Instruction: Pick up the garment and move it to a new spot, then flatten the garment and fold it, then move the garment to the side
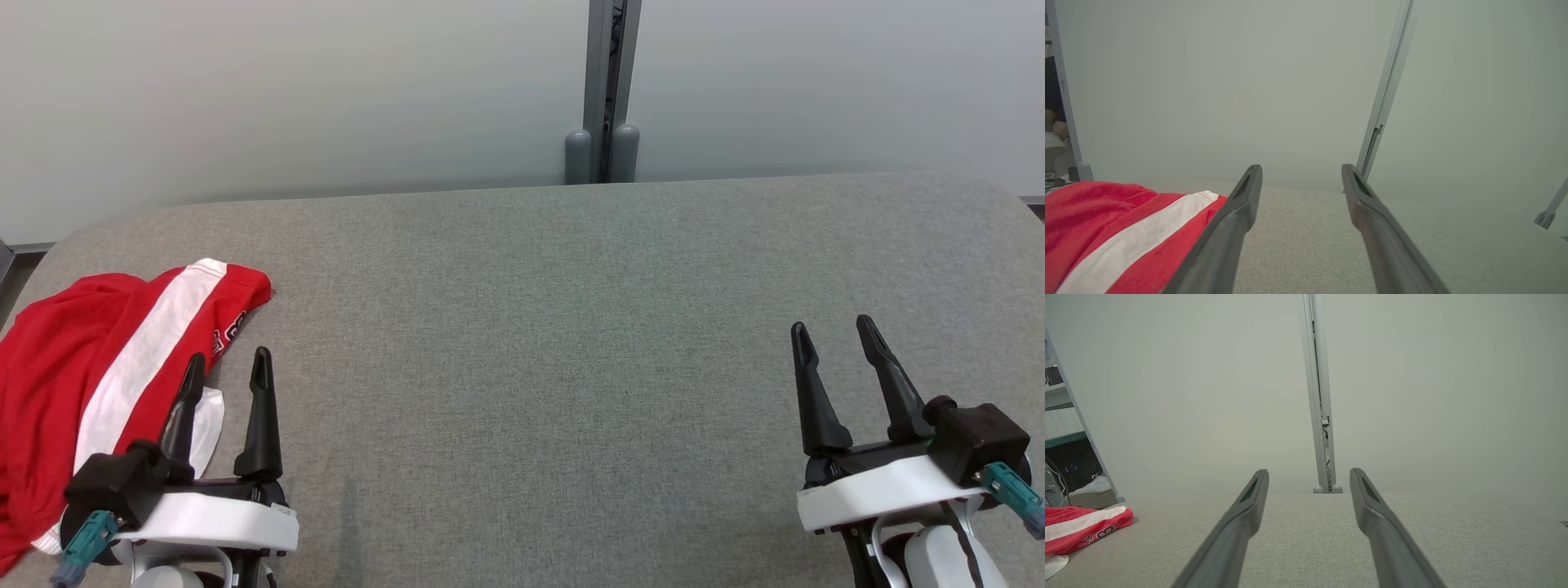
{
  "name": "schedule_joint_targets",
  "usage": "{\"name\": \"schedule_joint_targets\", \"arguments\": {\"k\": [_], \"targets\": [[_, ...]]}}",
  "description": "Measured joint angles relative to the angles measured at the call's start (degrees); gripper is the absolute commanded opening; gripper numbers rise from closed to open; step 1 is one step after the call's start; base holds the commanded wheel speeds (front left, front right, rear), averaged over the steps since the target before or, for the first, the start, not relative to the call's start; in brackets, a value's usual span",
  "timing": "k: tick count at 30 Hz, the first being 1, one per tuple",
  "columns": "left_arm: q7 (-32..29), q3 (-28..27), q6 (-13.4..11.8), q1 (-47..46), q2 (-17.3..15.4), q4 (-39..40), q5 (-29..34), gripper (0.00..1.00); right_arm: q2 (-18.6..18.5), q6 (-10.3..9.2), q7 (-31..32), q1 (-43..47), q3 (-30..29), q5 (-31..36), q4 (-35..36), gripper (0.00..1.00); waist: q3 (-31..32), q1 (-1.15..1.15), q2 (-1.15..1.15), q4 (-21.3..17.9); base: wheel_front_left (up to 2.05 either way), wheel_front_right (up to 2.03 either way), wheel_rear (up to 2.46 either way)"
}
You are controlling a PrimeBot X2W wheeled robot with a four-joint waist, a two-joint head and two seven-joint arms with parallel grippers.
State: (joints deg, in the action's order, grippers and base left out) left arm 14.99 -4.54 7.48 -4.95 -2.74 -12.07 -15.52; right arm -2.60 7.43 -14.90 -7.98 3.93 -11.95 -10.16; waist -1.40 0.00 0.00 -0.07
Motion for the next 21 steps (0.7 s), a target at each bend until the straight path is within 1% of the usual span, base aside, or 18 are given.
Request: {"name": "schedule_joint_targets", "arguments": {"k": [21], "targets": [[0.0, -0.07, 0.01, -0.15, -0.01, -1.13, 0.81, 1.0, -0.02, 0.0, -0.01, -0.05, 0.0, -0.56, -0.31, 1.0, -0.13, 0.0, 0.0, -0.11, 0.0, 0.0, 0.0]]}}
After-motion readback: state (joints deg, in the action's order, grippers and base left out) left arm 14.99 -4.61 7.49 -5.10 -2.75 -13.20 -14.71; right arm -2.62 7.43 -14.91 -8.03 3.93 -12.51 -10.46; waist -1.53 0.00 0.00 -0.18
